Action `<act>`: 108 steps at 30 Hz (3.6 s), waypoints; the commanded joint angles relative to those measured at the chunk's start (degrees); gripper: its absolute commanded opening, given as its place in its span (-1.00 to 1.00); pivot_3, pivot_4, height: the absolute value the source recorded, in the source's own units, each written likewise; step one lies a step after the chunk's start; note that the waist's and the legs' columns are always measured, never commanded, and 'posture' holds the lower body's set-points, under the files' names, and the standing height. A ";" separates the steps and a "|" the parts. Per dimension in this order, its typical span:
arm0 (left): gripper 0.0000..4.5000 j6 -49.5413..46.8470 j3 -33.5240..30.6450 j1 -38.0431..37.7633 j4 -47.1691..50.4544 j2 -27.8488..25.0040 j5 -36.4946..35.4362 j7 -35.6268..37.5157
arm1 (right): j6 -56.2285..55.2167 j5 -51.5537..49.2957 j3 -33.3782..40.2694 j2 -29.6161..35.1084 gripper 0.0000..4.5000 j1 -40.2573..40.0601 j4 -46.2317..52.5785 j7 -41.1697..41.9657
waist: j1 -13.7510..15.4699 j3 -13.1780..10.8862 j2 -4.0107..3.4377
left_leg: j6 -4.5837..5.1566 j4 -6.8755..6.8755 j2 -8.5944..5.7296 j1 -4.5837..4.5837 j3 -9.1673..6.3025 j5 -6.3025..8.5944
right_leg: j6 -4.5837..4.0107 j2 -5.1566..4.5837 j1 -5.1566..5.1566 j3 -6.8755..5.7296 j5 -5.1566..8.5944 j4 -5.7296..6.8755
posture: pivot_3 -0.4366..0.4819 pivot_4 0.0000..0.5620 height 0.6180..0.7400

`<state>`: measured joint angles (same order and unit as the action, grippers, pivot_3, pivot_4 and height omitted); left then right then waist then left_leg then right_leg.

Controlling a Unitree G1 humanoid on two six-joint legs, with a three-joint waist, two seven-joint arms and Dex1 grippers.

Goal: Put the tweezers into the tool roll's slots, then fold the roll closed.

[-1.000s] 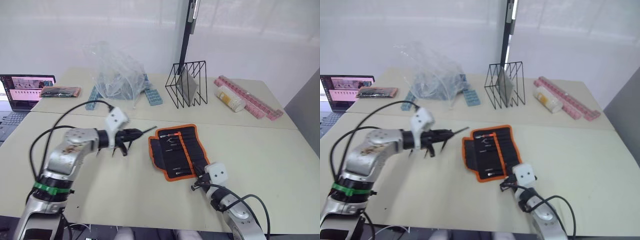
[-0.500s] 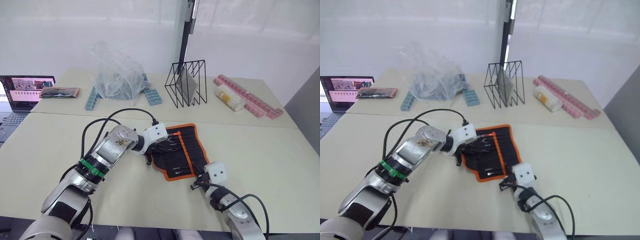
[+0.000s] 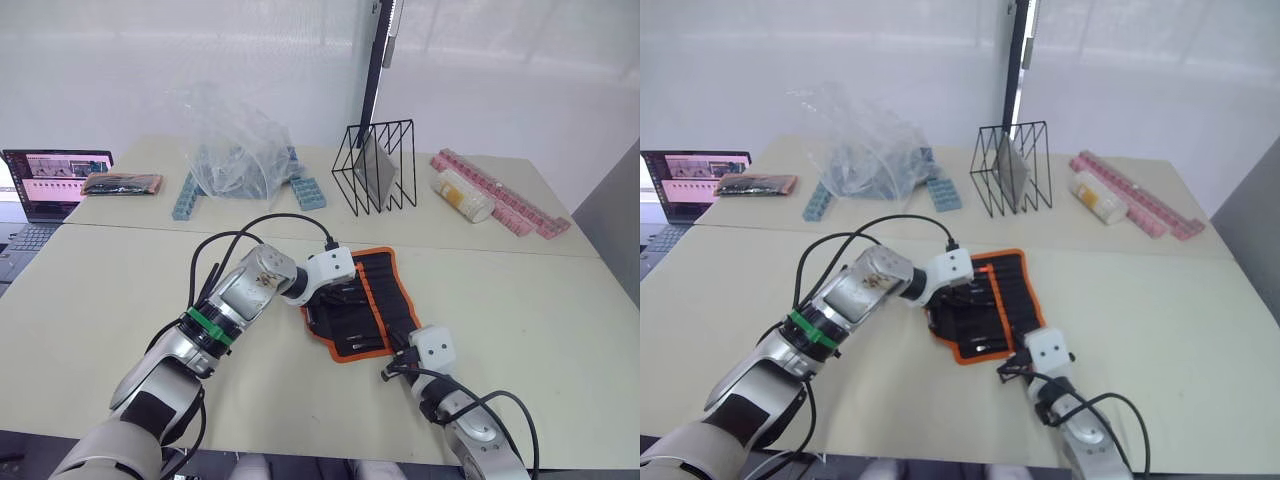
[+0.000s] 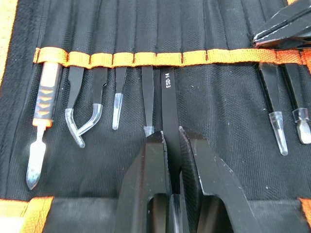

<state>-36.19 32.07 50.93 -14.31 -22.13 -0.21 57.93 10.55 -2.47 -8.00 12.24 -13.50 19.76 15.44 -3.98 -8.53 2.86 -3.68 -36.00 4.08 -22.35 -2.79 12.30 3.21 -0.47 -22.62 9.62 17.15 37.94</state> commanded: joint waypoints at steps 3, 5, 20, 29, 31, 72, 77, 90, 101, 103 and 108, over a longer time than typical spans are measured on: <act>-0.99 2.47 -0.04 1.72 -2.10 2.39 1.49 0.66 | 3.77 0.50 -1.78 0.05 -1.00 -2.25 -2.30 0.21 | 0.07 0.00 0.00 | 0.00 0.00 -0.01 0.00 -0.03 0.00 | 0.00 0.00 0.02 0.00 0.00 0.00 | -0.05 -0.47 0.67; -0.99 3.42 0.22 1.94 -3.00 3.17 1.99 0.86 | 3.79 0.48 -1.90 0.11 -1.00 -2.37 -2.22 0.15 | 0.09 0.00 0.00 | 0.00 -0.01 -0.03 0.00 -0.03 0.00 | 0.01 0.00 0.05 0.00 0.00 -0.02 | -0.05 -0.47 0.67; -0.99 11.54 0.14 4.56 -14.02 10.26 6.43 -0.20 | 3.90 0.62 -2.42 0.55 -1.00 -2.92 -1.39 0.25 | 0.15 0.00 0.00 | 0.00 -0.01 -0.08 -0.01 -0.10 0.00 | 0.03 0.00 0.15 0.00 0.02 -0.11 | -0.05 -0.47 0.67; -0.99 16.26 -1.07 6.45 -22.50 15.84 7.66 -1.43 | 4.23 0.77 -2.77 0.65 -1.00 -3.33 -0.51 0.24 | 0.17 0.00 0.00 | 0.01 0.00 -0.10 -0.03 -0.13 0.01 | 0.04 0.00 0.18 -0.01 0.02 -0.16 | -0.05 -0.47 0.67; -0.99 16.94 -1.32 6.47 -23.42 16.47 7.92 -1.60 | 4.27 0.84 -2.87 0.64 -1.00 -3.53 -0.37 0.19 | 0.28 0.00 0.00 | 0.01 -0.01 -0.11 -0.01 -0.15 0.01 | 0.05 0.00 0.25 -0.01 0.03 -0.19 | -0.05 -0.47 0.67; 0.99 7.94 -58.88 -55.26 35.41 -14.28 -13.67 -7.89 | 3.67 -0.48 1.08 4.73 -1.00 2.55 -6.76 5.53 | -0.13 -0.16 -0.11 | 0.00 -0.03 -0.04 0.15 -0.16 0.01 | -0.07 -0.06 0.31 0.02 0.13 0.02 | -0.05 -0.47 0.67; 0.99 10.77 -73.23 -72.80 40.61 -8.54 -17.85 -10.01 | 3.00 -0.93 1.69 5.55 -1.00 3.16 -8.17 6.99 | -0.04 -0.14 0.10 | -0.01 -0.02 -0.03 0.21 -0.12 0.02 | -0.43 -0.14 0.35 0.00 0.34 -0.05 | -0.05 -0.47 0.67; 0.99 12.19 -77.80 -88.33 48.29 0.19 -24.71 -17.02 | 2.74 -1.02 1.49 5.91 -1.00 4.33 -9.62 9.28 | -0.06 -0.17 0.38 | -0.54 -0.04 -0.06 0.39 -0.05 0.34 | -0.50 -0.32 0.32 0.00 0.39 -0.54 | -0.05 -0.47 0.67; 0.99 7.63 -64.67 -77.64 44.36 -5.19 -20.11 -24.95 | 2.86 -0.76 1.65 5.24 -1.00 3.83 -8.77 8.72 | -0.07 -0.16 0.40 | -0.53 -0.05 -0.10 0.39 -0.04 0.33 | -0.48 -0.30 0.33 0.00 0.38 -0.58 | -0.05 -0.47 0.67; 0.99 6.83 -61.49 -73.34 42.00 -5.84 -18.88 -26.51 | 2.86 -0.65 1.65 5.03 -1.00 3.82 -8.70 8.40 | -0.07 -0.15 0.40 | -0.30 -0.05 -0.10 0.40 -0.04 0.19 | -0.47 -0.29 0.35 0.00 0.37 -0.58 | -0.05 -0.47 0.67; 0.99 6.38 -53.69 -63.86 34.00 -7.47 -14.15 -29.67 | 3.04 -0.57 1.39 4.55 -1.00 3.83 -8.14 7.49 | -0.14 -0.15 0.39 | -0.24 -0.01 -0.10 0.38 -0.04 0.16 | -0.43 -0.26 0.35 0.00 0.34 -0.53 | -0.05 -0.47 0.67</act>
<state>-29.98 -23.79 -14.58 21.81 -28.91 -16.18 29.56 11.04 -3.72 -5.83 16.75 -8.01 14.77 23.33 -4.12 -8.68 3.25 -3.92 -36.00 3.97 -21.98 -2.84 12.46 2.79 -0.73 -22.26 9.62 17.49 37.42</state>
